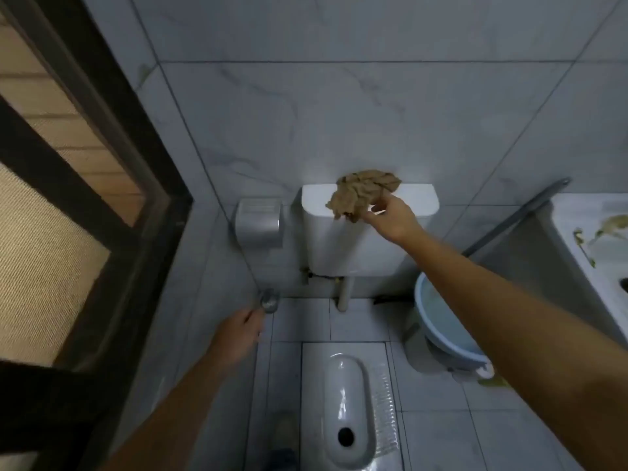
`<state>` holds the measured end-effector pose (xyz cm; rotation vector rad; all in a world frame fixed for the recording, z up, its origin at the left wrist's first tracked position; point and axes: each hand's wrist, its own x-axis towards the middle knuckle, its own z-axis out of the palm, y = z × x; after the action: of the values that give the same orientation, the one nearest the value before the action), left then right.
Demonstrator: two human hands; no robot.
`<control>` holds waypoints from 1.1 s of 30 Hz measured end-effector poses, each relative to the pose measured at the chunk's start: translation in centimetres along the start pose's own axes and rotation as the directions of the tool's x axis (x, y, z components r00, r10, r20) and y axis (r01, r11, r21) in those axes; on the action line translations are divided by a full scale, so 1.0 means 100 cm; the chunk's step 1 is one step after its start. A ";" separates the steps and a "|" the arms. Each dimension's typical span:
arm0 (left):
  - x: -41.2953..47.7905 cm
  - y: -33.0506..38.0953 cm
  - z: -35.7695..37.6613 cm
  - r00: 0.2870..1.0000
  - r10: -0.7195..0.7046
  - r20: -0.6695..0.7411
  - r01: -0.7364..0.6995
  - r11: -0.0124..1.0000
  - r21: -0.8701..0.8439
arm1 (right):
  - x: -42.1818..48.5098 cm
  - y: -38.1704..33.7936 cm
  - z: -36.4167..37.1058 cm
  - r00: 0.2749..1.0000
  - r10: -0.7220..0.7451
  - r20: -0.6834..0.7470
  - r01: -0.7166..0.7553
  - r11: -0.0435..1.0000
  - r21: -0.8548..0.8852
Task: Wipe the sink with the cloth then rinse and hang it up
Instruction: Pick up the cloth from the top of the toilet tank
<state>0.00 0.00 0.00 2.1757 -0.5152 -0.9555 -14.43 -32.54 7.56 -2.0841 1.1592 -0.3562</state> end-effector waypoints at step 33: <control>0.065 -0.052 -0.023 0.978 -0.185 0.099 0.185 0.983 0.010 | 0.066 0.006 0.037 0.989 0.071 -0.133 -0.083 0.993 -0.087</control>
<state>6.36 0.71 -5.86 2.2139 -0.3630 -1.1685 -9.15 -36.48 3.85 -2.1146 1.3522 -0.4133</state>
